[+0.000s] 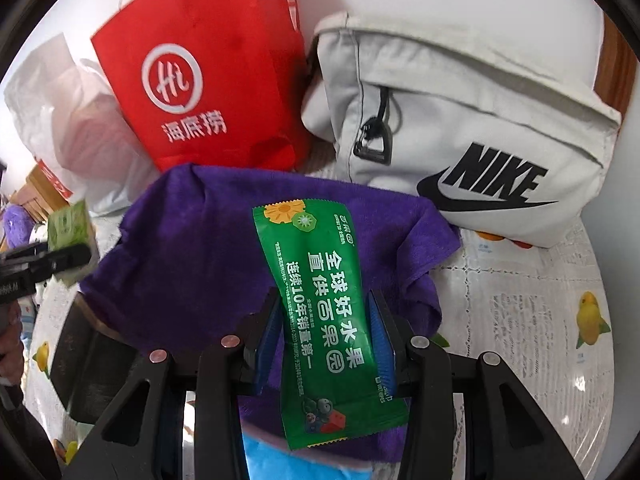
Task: Organize soft objects
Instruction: 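Carry both green packs onto the purple towel and open both tools, then move the left tool to the yellow pouch while the right tool reaches the white tissue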
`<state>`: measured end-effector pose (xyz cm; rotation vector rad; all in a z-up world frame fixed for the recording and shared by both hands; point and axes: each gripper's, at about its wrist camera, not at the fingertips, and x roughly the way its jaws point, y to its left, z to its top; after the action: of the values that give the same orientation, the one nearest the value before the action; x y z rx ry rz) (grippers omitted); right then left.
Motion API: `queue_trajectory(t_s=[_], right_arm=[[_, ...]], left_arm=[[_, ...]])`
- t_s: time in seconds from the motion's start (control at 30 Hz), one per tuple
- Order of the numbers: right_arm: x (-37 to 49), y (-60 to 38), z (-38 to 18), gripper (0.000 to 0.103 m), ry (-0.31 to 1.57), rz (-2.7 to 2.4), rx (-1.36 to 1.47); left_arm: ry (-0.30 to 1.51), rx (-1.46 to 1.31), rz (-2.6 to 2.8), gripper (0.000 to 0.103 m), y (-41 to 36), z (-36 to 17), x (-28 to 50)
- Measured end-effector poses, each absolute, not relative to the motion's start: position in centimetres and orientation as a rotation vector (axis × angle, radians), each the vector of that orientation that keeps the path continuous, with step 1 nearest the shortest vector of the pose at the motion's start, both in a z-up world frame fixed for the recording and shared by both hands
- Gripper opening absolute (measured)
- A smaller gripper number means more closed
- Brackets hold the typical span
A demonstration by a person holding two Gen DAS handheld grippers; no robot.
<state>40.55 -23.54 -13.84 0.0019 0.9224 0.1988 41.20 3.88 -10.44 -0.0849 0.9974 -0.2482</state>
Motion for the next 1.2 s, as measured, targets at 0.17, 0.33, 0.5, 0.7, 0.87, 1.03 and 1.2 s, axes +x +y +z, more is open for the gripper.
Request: queue_trajectory(t_s=[0.17,0.33,0.5,0.7,0.87,1.03,1.2], right_arm=[[41.9,-23.7,-15.5,0.042,0.983,0.202,0.012],[42.8,-23.8,-16.6,0.042,1.024,0.209,-0.008],[43.3,-24.0,-17.4,0.042,1.064,0.204,-0.031],[44.2,-24.2,-17.8,0.042,1.083,0.208,-0.029],[44.2,-24.5,-17.5,0.063,1.071,0.214,-0.029],[43.1,-24.2,-16.3,0.065,1.039,0.223,-0.029],[40.8,-24.3,-14.3,0.065,1.001,0.228,-0.034]], left_arm=[[1.048,-0.067,-0.273,0.058,2.0,-12.0,45.2],[1.103,-0.065,-0.260,0.058,0.9,-13.7,48.0],[1.138,-0.059,-0.231,0.058,0.8,-14.7,49.5],[1.169,-0.058,-0.219,0.060,0.4,-15.5,50.6],[1.132,-0.040,-0.207,0.088,0.0,-15.1,50.6],[1.122,-0.021,-0.186,0.088,1.1,-13.9,49.8],[1.085,0.027,-0.125,0.088,1.4,-12.2,47.2]])
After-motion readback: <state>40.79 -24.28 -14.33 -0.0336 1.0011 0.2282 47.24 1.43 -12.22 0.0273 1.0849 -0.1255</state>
